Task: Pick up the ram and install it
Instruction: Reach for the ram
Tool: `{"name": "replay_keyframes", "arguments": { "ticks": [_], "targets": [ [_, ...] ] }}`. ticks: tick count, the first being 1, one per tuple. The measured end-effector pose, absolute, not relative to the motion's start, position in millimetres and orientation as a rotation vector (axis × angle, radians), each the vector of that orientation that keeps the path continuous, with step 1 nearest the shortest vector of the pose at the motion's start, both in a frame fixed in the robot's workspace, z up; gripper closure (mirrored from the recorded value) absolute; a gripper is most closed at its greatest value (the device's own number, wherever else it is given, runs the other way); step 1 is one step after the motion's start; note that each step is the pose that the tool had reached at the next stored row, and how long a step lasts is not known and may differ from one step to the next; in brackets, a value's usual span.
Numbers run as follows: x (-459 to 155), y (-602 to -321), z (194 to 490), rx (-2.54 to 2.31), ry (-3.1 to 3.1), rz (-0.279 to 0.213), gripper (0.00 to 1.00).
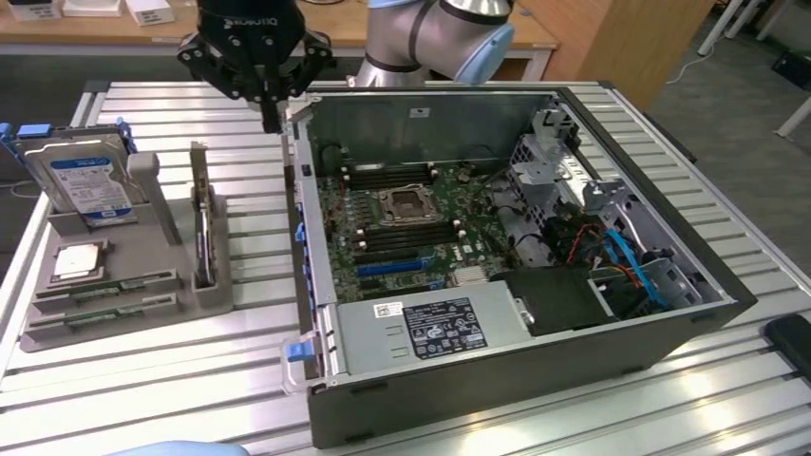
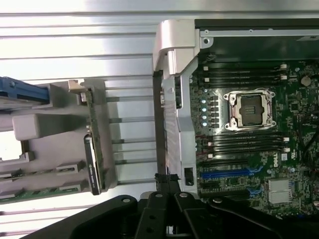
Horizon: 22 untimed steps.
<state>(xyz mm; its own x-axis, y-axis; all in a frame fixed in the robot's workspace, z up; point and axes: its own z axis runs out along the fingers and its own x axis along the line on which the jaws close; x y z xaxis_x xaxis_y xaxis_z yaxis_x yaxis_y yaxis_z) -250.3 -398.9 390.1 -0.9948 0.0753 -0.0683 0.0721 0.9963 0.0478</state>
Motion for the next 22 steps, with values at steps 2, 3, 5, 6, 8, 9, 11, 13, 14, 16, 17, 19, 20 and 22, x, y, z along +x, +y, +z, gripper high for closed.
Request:
{"name": "replay_keyframes", "arguments": {
  "ticks": [2, 3, 5, 6, 8, 9, 11, 13, 14, 16, 17, 19, 20, 22],
  "targets": [
    [-255.6, -398.9, 390.1, 0.113, 3.069, 0.07, 0.9],
    [-258.2, -398.9, 390.1, 0.113, 3.069, 0.07, 0.9],
    [-263.8, -398.9, 390.1, 0.113, 3.069, 0.07, 0.9],
    [-266.7, -398.9, 390.0, 0.113, 3.069, 0.07, 0.9],
    [-272.9, -398.9, 390.1, 0.113, 3.069, 0.07, 0.9],
    [-276.1, -398.9, 390.1, 0.113, 3.069, 0.07, 0.9],
    [-282.8, -398.9, 390.0, 0.113, 3.069, 0.07, 0.9],
    [-289.6, -398.9, 390.1, 0.113, 3.069, 0.069, 0.9],
    [-293.3, -398.9, 390.1, 0.113, 3.069, 0.069, 0.9],
    [-300.1, -398.9, 390.0, 0.114, 3.069, 0.07, 0.9],
    [-303.4, -398.8, 390.0, 0.113, 3.069, 0.07, 0.9],
    [-309.9, -398.9, 389.9, 0.113, 3.069, 0.07, 0.9],
    [-313.4, -398.9, 389.9, 0.113, 3.069, 0.07, 0.9],
    [-320.0, -398.9, 389.8, 0.113, 3.069, 0.07, 0.9]
  ]
}}
